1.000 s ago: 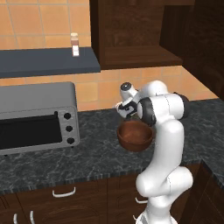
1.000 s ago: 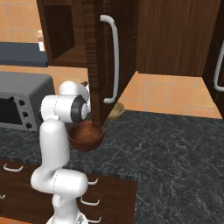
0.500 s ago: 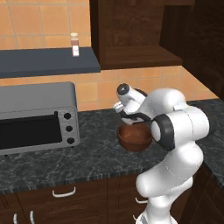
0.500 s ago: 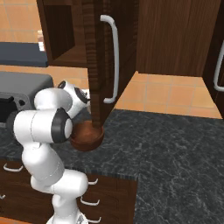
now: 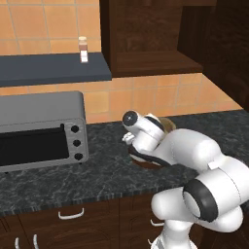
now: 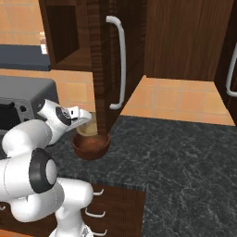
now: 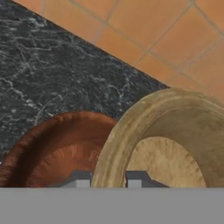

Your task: Pick up the bowls on the counter and stack them on top of one another in the open cabinet. Place the smaller bowl on top of the larger bowl.

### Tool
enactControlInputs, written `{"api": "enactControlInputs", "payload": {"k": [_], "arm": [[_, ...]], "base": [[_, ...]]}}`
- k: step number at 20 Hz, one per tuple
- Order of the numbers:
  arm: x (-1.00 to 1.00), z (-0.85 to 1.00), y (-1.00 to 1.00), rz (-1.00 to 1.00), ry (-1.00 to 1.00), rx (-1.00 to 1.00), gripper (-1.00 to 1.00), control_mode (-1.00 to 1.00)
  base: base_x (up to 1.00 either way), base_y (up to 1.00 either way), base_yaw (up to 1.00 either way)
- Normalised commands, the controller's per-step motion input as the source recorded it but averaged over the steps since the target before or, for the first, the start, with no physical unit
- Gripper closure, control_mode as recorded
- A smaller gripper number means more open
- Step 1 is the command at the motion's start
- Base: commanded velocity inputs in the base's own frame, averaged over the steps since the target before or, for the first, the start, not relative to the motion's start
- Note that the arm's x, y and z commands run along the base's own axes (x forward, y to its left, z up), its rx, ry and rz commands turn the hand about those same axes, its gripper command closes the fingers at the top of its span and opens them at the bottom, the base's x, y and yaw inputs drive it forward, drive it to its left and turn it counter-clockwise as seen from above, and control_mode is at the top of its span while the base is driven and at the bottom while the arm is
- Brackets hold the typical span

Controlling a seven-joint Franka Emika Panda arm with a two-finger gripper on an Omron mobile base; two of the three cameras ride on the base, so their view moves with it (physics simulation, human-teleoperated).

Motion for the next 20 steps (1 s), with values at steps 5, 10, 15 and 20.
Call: {"api": "enactControlInputs", "payload": {"k": [5,10,15,20], "arm": [[-0.26,0.0,0.3,0.01,0.15,0.0,1.0,-1.0],[0.08,-0.19,0.0,0.01,0.0,-0.01,1.0,-1.0],[0.01,-0.32,0.02,0.0,0.01,0.0,1.0,-1.0],[0.1,-0.1,0.0,0.0,0.0,0.0,-1.0,-1.0]], "base": [[0.0,0.0,0.0],[0.0,0.0,0.0],[0.0,0.0,0.0],[0.0,0.0,0.0]]}}
